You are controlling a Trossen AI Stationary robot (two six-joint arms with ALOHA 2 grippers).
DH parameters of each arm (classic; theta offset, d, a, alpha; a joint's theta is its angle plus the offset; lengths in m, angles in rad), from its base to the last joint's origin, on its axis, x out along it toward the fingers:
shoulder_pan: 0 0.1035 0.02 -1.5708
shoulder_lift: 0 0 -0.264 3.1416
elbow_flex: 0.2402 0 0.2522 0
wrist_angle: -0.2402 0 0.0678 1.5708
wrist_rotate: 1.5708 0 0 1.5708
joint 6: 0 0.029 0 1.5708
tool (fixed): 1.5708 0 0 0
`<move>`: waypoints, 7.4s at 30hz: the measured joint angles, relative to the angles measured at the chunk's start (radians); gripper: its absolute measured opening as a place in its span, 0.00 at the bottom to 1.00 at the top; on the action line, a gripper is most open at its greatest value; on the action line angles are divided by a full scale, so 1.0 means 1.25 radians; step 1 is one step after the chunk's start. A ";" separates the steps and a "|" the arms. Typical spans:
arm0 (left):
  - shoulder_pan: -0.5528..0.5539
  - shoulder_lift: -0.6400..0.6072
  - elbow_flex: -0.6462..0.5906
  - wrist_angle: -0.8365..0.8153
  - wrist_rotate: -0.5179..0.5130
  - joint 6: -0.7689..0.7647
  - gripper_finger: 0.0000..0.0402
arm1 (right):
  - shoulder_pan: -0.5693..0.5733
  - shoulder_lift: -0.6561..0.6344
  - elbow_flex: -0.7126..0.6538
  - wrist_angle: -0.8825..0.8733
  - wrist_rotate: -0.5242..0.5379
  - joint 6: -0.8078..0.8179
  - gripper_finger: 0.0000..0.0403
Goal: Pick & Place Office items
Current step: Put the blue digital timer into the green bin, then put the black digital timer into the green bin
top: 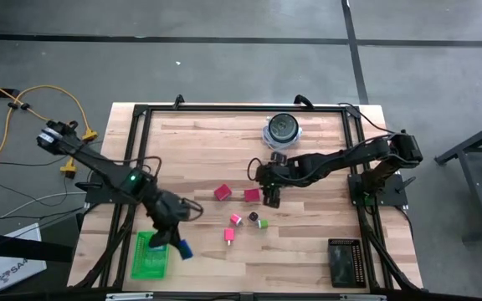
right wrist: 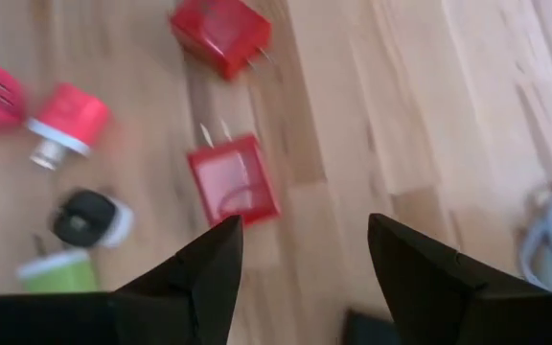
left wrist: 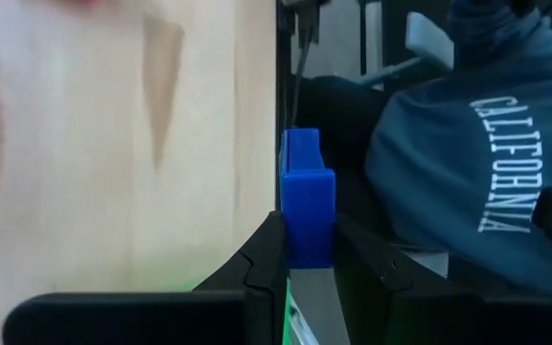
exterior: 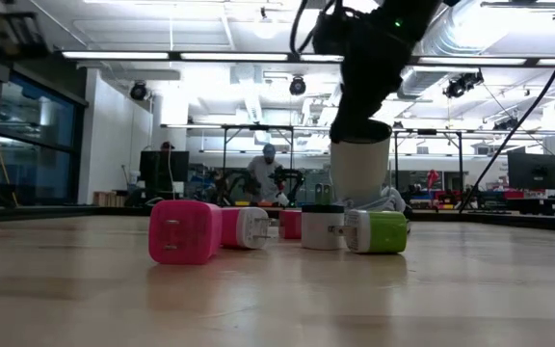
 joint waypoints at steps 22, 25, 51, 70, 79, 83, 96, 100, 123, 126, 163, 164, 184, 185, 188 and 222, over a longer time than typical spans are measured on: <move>-0.187 0.000 0.000 0.001 -0.149 -0.136 0.14 | 0.000 0.000 0.000 0.301 -0.033 0.000 0.53; -0.221 0.000 0.000 0.001 -0.157 -0.156 0.14 | 0.000 0.000 0.000 0.339 -0.033 -0.001 0.53; -0.491 -0.108 -0.072 -0.094 -0.347 -0.311 0.14 | 0.000 0.000 0.000 0.390 -0.033 -0.001 0.53; -0.428 -0.262 -0.349 0.118 -0.210 -0.337 0.14 | 0.000 0.000 0.000 0.389 -0.033 -0.001 0.53; -0.372 -0.187 -0.354 0.176 -0.124 -0.272 0.14 | 0.000 0.000 0.000 0.389 -0.033 -0.001 0.53; -0.354 -0.131 -0.354 0.221 -0.088 -0.251 0.14 | 0.000 0.000 0.000 0.390 -0.033 -0.001 0.53; -0.310 -0.029 -0.354 0.307 -0.013 -0.226 0.16 | 0.000 0.000 0.000 0.389 -0.033 -0.001 0.53; -0.309 -0.024 -0.354 0.307 -0.008 -0.226 0.18 | 0.000 0.000 0.000 0.389 -0.033 -0.001 0.53; -0.309 0.002 -0.354 0.304 -0.005 -0.217 0.20 | 0.000 0.000 0.000 0.389 -0.033 -0.001 0.53; -0.309 0.002 -0.354 0.305 -0.006 -0.215 0.20 | 0.000 0.000 0.000 0.389 -0.033 -0.001 0.53; -0.309 0.002 -0.354 0.292 -0.044 -0.167 0.31 | 0.000 0.000 0.000 0.389 -0.033 -0.001 0.53; -0.309 0.002 -0.354 0.287 -0.052 -0.166 0.31 | 0.000 0.000 0.000 0.389 -0.033 -0.001 0.53; -0.311 -0.009 -0.353 0.287 -0.051 -0.156 0.31 | 0.000 0.000 0.000 0.389 -0.033 -0.001 0.53; -0.311 -0.012 -0.353 0.287 -0.051 -0.156 0.31 | 0.000 0.000 0.000 0.389 -0.033 -0.001 0.53; -0.311 -0.017 -0.352 0.287 -0.051 -0.155 0.31 | 0.000 0.000 0.000 0.389 -0.033 0.000 0.53; -0.312 -0.096 -0.352 0.211 -0.097 -0.148 0.31 | 0.000 0.000 0.000 0.389 -0.033 -0.001 0.53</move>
